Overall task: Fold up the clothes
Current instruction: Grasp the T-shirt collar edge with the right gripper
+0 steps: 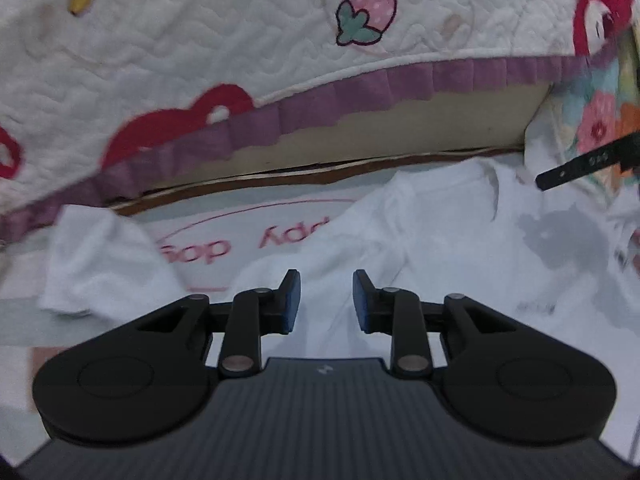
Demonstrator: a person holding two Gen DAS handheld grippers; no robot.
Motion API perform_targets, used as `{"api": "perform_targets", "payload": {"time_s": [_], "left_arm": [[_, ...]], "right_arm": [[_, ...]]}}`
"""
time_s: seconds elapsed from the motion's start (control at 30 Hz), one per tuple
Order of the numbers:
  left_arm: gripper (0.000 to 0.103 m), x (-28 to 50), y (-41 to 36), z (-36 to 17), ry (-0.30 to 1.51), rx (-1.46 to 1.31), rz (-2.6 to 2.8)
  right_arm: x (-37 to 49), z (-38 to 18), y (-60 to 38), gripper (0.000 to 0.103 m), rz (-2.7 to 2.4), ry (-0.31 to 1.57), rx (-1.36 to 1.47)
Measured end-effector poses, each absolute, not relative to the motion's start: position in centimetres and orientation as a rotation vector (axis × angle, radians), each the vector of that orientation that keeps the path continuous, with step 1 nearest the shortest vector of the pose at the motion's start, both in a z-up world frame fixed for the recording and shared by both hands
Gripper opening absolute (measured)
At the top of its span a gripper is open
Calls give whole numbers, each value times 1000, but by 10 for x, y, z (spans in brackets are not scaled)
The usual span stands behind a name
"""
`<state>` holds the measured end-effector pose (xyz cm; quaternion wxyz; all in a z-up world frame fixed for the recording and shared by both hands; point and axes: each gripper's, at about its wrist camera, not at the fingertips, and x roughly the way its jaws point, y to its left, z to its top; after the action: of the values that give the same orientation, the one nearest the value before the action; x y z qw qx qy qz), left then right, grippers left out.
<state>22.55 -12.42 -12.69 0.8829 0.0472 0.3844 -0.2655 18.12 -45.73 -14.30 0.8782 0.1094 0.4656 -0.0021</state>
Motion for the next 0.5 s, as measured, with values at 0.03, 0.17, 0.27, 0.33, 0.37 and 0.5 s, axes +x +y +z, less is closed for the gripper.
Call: {"api": "perform_targets", "payload": {"time_s": [0.03,0.17,0.27,0.33,0.37,0.5], "left_arm": [[28,232,-130,-132,808,91,-566],[23,243,-156,-149,826,137,-641],[22,242,-170,-159,819,220,-676],[22,238,-167,-164,814,235,-651],[22,236,-165,-167,811,239,-637],[22,235,-152,-174,817,232,-603]], "right_arm": [[186,-145,-464,18,-19,972,228],[207,-155,-485,27,-35,996,340],[223,-162,-480,27,-1,1029,380],[231,-167,-472,31,-20,1050,363],[233,-171,-471,39,-43,1049,350],[241,-186,-470,47,-138,1040,298]]}}
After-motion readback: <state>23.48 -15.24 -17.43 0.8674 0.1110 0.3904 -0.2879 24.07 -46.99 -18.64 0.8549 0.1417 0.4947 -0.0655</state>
